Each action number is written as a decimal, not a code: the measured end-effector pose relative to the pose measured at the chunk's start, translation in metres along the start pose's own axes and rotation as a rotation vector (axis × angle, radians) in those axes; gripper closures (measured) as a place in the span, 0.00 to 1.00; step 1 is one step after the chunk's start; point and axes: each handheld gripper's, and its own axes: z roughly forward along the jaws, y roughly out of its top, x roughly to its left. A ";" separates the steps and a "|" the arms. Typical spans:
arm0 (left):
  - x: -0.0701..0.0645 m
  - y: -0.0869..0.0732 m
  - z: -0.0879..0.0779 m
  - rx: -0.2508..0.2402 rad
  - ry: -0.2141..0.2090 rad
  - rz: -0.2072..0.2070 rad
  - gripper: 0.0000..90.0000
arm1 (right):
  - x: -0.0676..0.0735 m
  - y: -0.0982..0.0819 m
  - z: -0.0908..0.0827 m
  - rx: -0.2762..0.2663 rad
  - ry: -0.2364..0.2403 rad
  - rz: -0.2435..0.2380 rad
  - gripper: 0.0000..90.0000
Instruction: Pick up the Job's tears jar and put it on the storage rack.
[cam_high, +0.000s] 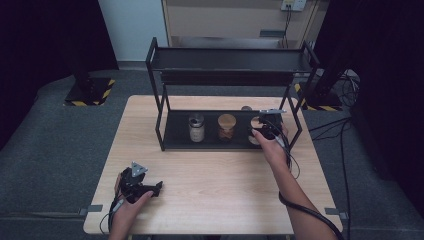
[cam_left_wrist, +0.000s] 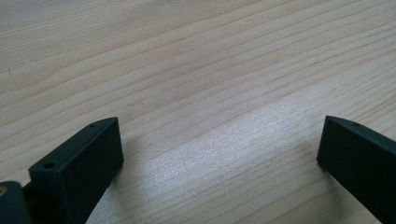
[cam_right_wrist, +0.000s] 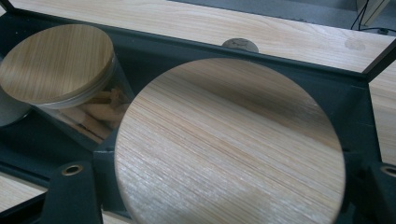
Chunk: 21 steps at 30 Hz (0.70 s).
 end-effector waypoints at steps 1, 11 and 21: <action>0.000 0.000 0.000 0.000 0.000 0.000 0.00 | 0.000 0.000 0.001 0.000 -0.001 0.000 0.28; 0.000 0.000 0.000 0.000 0.000 0.000 0.00 | 0.000 0.004 0.007 0.002 -0.015 0.005 0.28; 0.000 0.000 0.000 0.000 0.000 0.000 0.00 | 0.002 0.005 0.018 -0.003 -0.033 0.006 0.28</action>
